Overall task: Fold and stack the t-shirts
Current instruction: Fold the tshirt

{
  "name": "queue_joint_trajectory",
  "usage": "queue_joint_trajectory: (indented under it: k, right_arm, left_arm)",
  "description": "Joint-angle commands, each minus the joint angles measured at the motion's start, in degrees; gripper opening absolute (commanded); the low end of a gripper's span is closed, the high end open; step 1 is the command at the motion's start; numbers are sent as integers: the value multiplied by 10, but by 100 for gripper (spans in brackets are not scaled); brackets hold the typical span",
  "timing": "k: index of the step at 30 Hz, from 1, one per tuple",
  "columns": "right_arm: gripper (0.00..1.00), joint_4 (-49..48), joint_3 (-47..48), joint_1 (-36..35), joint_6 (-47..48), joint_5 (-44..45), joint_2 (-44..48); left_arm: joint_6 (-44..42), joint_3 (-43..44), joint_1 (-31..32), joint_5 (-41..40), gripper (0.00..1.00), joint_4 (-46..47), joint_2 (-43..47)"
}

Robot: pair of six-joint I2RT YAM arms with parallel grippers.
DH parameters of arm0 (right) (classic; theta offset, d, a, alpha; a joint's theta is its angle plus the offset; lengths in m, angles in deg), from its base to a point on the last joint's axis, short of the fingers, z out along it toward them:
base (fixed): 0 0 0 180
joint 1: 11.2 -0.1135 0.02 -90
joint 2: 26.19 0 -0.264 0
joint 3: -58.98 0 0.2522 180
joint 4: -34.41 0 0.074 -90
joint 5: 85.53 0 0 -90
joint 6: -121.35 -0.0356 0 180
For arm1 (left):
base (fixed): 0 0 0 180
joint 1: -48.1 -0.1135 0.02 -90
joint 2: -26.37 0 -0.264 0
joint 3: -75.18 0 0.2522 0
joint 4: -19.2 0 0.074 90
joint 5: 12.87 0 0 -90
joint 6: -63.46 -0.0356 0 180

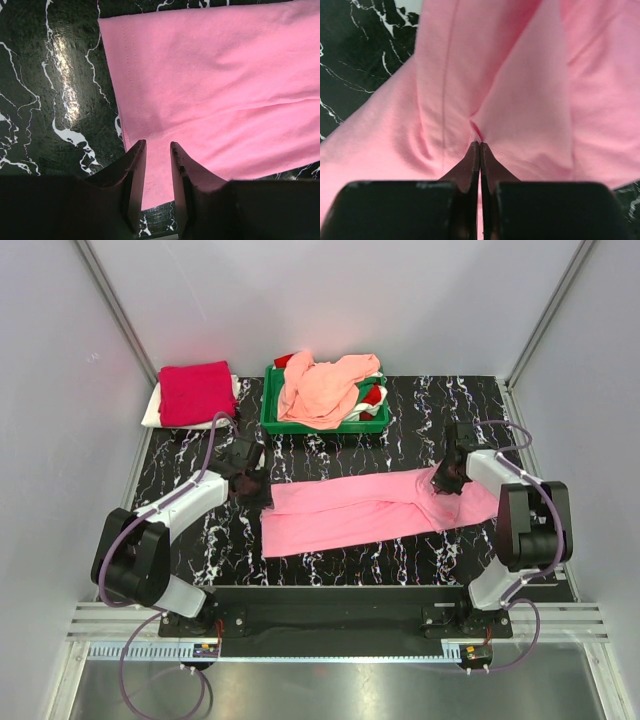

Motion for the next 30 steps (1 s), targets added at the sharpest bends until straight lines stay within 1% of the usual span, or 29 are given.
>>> queue_joint_trajectory:
  k: [1,2,3,4,6,7,9,13,16,17,20,22,23,26,27,30]
  right_arm:
    - [0,27,-8,8,-2,74,63]
    - [0,29,-20,17,-5,75,89]
    - [0,28,-27,25,-5,74,103]
    - [0,28,-34,51,-4,76,114]
    - [0,36,-49,71,-7,81,142]
    - [0,39,-54,94,-7,81,153]
    - [0,39,-72,114,-10,88,171]
    - [0,33,-97,147,-7,84,166]
    - [0,36,-111,174,-24,96,148]
    - [0,46,-112,202,-38,100,142]
    - [0,25,-124,245,-37,61,134]
    - [0,28,-116,265,-37,54,122]
    - [6,29,-108,271,-37,43,112]
    - [74,36,-91,284,-28,30,118]
    - [99,41,-87,284,-26,29,125]
    - [100,65,-68,283,-22,27,175]
  left_arm:
    - [5,0,0,3,30,21,23]
    - [4,2,0,4,30,21,26]
    - [4,3,0,5,30,20,26]
    - [5,4,0,6,30,18,27]
    - [2,8,0,8,30,15,27]
    - [2,9,0,9,30,12,26]
    - [1,11,0,11,29,10,28]
    - [-2,13,0,14,29,7,33]
    - [-5,18,0,15,29,0,36]
    - [-5,19,0,13,29,-3,36]
    - [-11,24,0,11,29,-13,39]
    - [-14,28,0,7,29,-19,40]
    - [-16,30,0,6,29,-21,40]
    - [-18,41,0,-7,29,-31,35]
    - [-22,45,0,-8,31,-35,33]
    - [-30,59,0,-20,33,-40,29]
